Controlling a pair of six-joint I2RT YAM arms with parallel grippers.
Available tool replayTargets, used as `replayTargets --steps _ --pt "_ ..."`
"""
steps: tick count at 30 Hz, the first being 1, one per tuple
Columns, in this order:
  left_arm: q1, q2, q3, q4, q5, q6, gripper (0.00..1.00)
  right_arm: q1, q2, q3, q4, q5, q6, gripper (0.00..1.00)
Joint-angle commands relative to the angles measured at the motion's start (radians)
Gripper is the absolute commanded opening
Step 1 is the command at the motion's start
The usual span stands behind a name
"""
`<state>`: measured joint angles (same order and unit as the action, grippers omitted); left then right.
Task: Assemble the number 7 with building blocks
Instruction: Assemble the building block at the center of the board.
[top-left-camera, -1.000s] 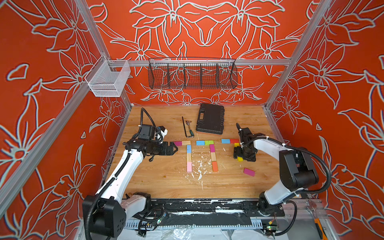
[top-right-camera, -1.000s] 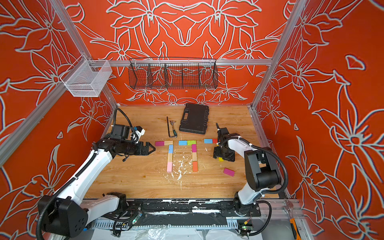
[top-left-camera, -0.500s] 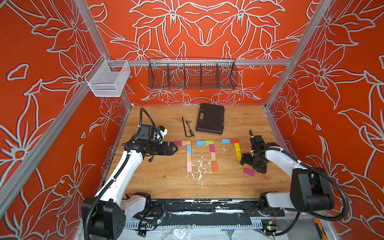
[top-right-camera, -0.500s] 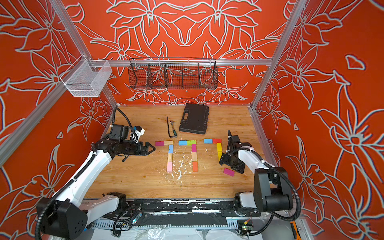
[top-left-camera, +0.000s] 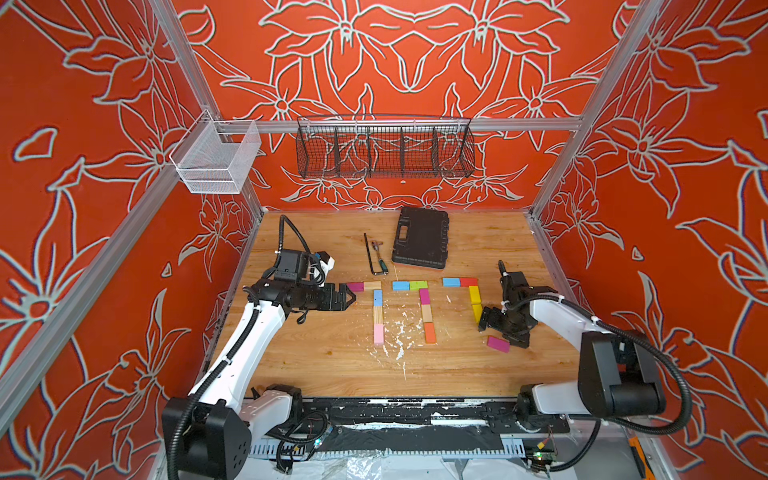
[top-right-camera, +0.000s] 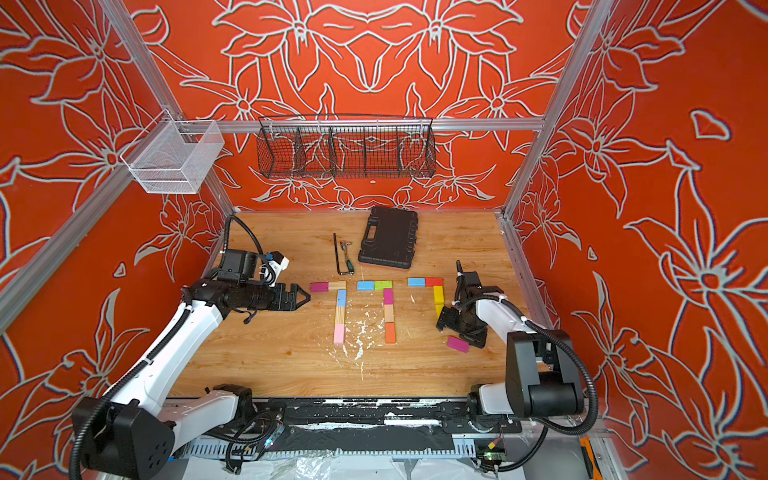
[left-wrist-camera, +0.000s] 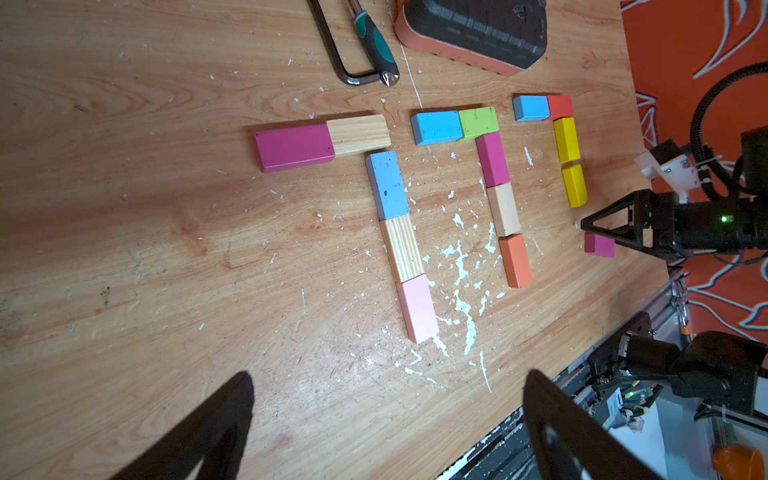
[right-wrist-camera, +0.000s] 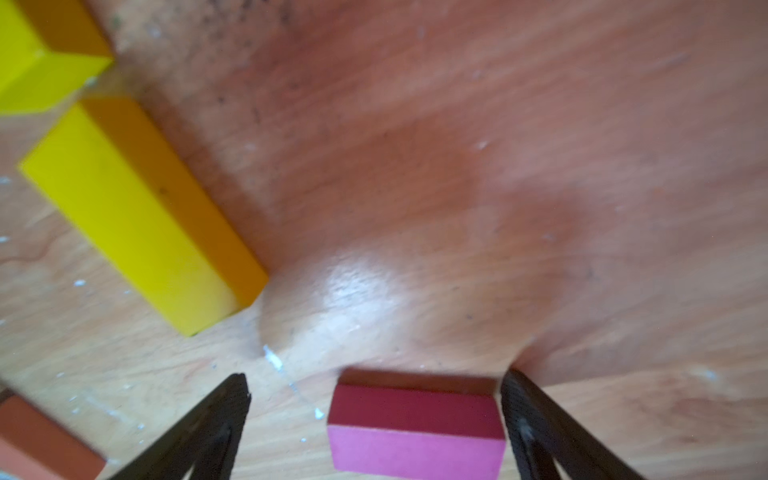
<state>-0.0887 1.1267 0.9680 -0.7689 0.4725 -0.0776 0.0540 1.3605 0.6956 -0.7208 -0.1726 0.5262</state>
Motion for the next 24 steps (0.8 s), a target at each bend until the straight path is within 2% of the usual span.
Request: replayTargets --steps 1,8,11,14,19,24 --pt "0.007 -0.015 0.006 -0.011 0.008 0.018 0.98 0.021 -0.044 -0.073 -0.002 -0.144 0.068 0.97" --pt "0.007 -0.017 0.006 -0.012 0.006 0.018 0.98 0.088 -0.181 -0.132 -0.015 -0.225 0.161 0.97" --pt "0.007 -0.017 0.006 -0.012 0.005 0.018 0.98 0.089 -0.186 -0.106 -0.039 -0.166 0.123 0.97" --pt "0.008 -0.013 0.005 -0.010 0.006 0.017 0.98 0.112 -0.128 -0.044 -0.087 -0.076 0.065 0.97" --pt "0.007 -0.008 0.003 -0.010 0.005 0.016 0.98 0.190 0.006 0.014 -0.088 -0.014 0.002 0.86" --pt "0.007 -0.003 0.003 -0.010 0.003 0.016 0.98 0.248 0.087 0.018 -0.058 -0.018 -0.019 0.70"
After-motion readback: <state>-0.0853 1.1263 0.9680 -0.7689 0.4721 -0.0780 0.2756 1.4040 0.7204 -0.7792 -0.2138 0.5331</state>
